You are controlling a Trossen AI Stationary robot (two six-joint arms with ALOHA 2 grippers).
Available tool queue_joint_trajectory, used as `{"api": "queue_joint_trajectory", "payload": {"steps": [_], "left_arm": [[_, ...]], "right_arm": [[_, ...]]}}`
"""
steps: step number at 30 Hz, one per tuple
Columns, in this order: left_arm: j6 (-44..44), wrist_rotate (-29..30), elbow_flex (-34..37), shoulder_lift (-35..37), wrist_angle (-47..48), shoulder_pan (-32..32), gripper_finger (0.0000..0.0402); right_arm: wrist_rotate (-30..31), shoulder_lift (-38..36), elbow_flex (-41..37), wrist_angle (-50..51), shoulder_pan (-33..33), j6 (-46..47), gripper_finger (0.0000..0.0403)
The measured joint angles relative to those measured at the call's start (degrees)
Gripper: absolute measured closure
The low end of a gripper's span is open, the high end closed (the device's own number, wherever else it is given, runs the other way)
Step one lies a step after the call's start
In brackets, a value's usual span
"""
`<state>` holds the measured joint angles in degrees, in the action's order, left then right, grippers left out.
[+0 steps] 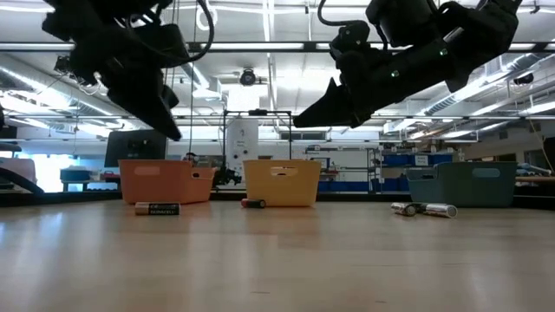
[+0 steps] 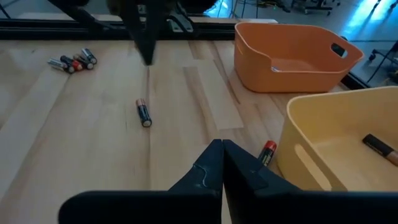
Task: Sort batteries
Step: Put the silver battery into the orange bin
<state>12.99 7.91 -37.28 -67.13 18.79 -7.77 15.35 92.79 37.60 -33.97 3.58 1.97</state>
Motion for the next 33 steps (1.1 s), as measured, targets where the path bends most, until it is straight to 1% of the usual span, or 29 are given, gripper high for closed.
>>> {"api": "queue_joint_trajectory", "payload": {"steps": [3, 7, 10, 13, 17, 23, 26, 28, 30, 33], "left_arm": [[6.35, 0.03, -2.42, 0.09, 7.27, -3.26, 0.0392], [16.07, -0.20, -4.79, 0.08, 17.50, -9.35, 0.0392], [25.47, -0.24, -5.71, 0.08, 23.90, -14.06, 0.0392], [35.10, -2.60, -5.86, 0.08, 28.26, -19.48, 0.0392], [46.16, -4.05, -5.86, 0.08, 32.32, -26.32, 0.0392], [58.81, -4.52, -5.86, 0.06, 36.26, -35.37, 0.0392], [64.03, -5.05, -5.85, 0.06, 36.16, -39.17, 0.0392], [66.66, -5.08, -5.83, 0.06, 35.71, -41.33, 0.0390], [68.28, -5.07, -5.50, 0.05, 35.23, -43.07, 0.0381], [70.37, -5.08, -4.42, 0.03, 34.43, -44.56, 0.0358]], "right_arm": [[0.00, 0.00, 0.00, 0.05, 0.10, 0.51, 0.0388], [0.00, 0.00, 0.00, 0.21, 0.10, 0.91, 0.0388], [0.00, 0.00, 0.00, 0.25, 0.10, 0.87, 0.0388], [-0.02, 0.00, -0.02, 0.30, 0.10, 0.03, 0.0388], [-0.78, 0.00, -0.02, 0.49, 0.10, -1.56, 0.0388], [-1.99, 0.00, -0.02, 0.19, -0.33, -4.43, 0.0389], [-2.04, 0.00, -0.04, 0.19, -1.12, -5.21, 0.0388], [-3.19, 0.00, -0.04, 0.15, -1.74, -5.45, 0.0388], [-4.38, 0.00, -0.04, -0.09, -2.38, -5.50, 0.0388], [-4.94, -0.02, -0.04, -0.28, -3.11, -5.54, 0.0389]]}}
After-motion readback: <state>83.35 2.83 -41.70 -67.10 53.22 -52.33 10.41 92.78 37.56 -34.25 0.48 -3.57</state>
